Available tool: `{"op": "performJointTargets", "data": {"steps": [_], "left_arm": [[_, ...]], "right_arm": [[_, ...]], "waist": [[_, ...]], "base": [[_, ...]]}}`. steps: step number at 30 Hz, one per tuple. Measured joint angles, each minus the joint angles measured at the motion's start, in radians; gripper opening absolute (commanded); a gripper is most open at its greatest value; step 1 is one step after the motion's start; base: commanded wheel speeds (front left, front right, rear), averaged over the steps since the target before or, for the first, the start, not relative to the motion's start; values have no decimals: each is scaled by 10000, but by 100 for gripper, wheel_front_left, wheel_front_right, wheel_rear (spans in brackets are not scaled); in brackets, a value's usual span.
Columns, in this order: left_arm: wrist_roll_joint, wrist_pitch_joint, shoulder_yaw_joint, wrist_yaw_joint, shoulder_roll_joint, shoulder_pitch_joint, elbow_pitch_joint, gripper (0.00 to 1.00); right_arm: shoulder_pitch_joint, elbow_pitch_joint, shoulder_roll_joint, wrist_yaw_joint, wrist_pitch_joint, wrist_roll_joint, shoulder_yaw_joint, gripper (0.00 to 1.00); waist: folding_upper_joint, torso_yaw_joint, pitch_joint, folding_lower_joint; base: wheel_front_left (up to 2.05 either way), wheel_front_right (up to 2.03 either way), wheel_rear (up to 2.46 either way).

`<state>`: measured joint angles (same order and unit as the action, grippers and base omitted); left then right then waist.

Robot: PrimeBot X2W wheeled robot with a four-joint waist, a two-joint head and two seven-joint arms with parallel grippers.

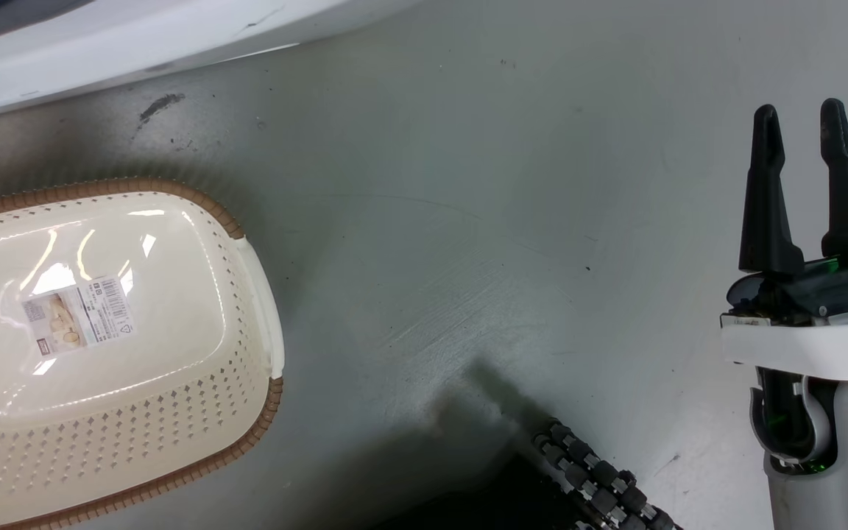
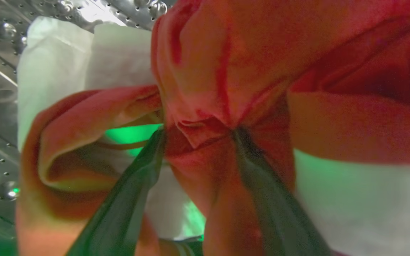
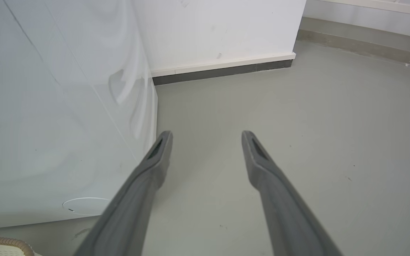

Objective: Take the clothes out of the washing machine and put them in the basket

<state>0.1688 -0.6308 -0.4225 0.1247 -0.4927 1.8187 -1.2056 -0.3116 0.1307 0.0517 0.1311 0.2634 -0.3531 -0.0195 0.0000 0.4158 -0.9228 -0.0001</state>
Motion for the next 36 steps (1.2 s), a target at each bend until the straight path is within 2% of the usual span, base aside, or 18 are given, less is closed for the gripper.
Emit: {"op": "performJointTargets", "data": {"steps": [1, 2, 9, 17, 18, 19, 20, 23, 25, 36], "left_arm": [[84, -13, -73, 0, -25, 2, 17, 45], [117, -63, -209, 0, -42, 2, 56, 0], [660, 399, -763, 33, -171, -157, 433, 0], [1212, 2314, -1045, 42, -240, -952, 698, 0], [1289, 2594, -1074, 42, -194, -1088, 731, 0], [1492, 3308, -1057, 42, -50, -1401, 773, 0], [1492, 3308, -1057, 42, -50, -1401, 773, 0], [1588, 4272, -1202, 42, 165, -1941, 823, 0], [1866, 5064, -1250, 42, 506, -2601, 819, 0], [2614, 7386, -1373, 42, 1070, -4777, 903, 0]], "right_arm": [[-3, 0, 0, 0, 0, 0, 8, 100], [-3, -2, 0, 0, 0, -4, 15, 100], [-27, -44, 0, 0, 0, -46, 40, 100], [-123, -46, -2, 0, 0, 393, 159, 100], [-121, -58, -2, 2, 0, 460, 182, 100], [-116, -77, -4, 0, 0, 610, 217, 100], [-116, -77, -4, 0, 0, 610, 217, 100], [-65, -104, -4, 2, 0, 928, 272, 100], [75, -188, -8, 0, 0, 1202, 385, 100], [711, -472, -12, 2, 0, 1918, 535, 100]], "waist": [[0, -1, -8, 0], [0, -4, -13, 0], [0, -64, 30, 1], [0, -347, 526, 1], [0, -403, 622, 1], [0, -530, 839, 1], [0, -530, 839, 1], [0, -756, 1212, 1], [0, -1011, 1624, 1], [0, -1792, 3167, 0]], "base": [[0, 0, 0], [0, 0, 0], [0, 0, 0], [0, 0, 0], [0, 0, 0], [0, 0, 0], [0, 0, 0], [0, 0, 0], [0, 0, 0], [0, 0, 0]]}}
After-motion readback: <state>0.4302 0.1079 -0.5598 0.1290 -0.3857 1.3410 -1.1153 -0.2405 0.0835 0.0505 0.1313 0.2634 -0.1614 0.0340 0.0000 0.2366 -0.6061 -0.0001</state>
